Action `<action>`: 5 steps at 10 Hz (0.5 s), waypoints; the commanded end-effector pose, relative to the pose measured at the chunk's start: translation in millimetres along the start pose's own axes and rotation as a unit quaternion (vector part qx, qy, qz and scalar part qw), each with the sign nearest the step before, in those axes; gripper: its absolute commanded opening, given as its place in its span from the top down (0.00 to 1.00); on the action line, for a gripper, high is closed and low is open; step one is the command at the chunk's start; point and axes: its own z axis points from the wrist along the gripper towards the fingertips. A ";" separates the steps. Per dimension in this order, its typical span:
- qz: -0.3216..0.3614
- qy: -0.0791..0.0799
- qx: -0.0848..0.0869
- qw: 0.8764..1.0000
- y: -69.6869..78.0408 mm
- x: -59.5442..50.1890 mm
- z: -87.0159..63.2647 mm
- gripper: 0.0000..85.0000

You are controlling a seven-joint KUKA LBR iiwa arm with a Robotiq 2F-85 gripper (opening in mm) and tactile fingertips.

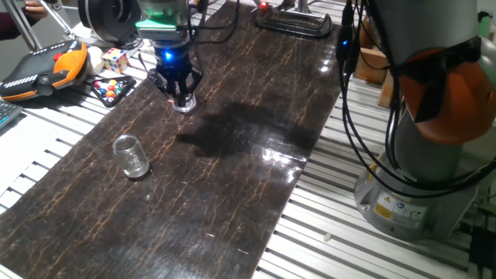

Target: Pour the water from one cup into another empty cup

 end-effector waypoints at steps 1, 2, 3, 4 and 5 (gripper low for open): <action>0.093 -0.005 -0.015 0.996 -0.3 3.8 4.2 0.99; 0.098 -0.004 -0.014 0.995 0.0 7.9 5.5 0.99; 0.110 0.004 -0.011 0.994 1.8 10.8 5.0 0.99; 0.120 0.013 -0.009 0.993 2.8 10.1 5.0 0.99; 0.126 0.019 -0.007 0.992 4.2 8.4 6.0 0.99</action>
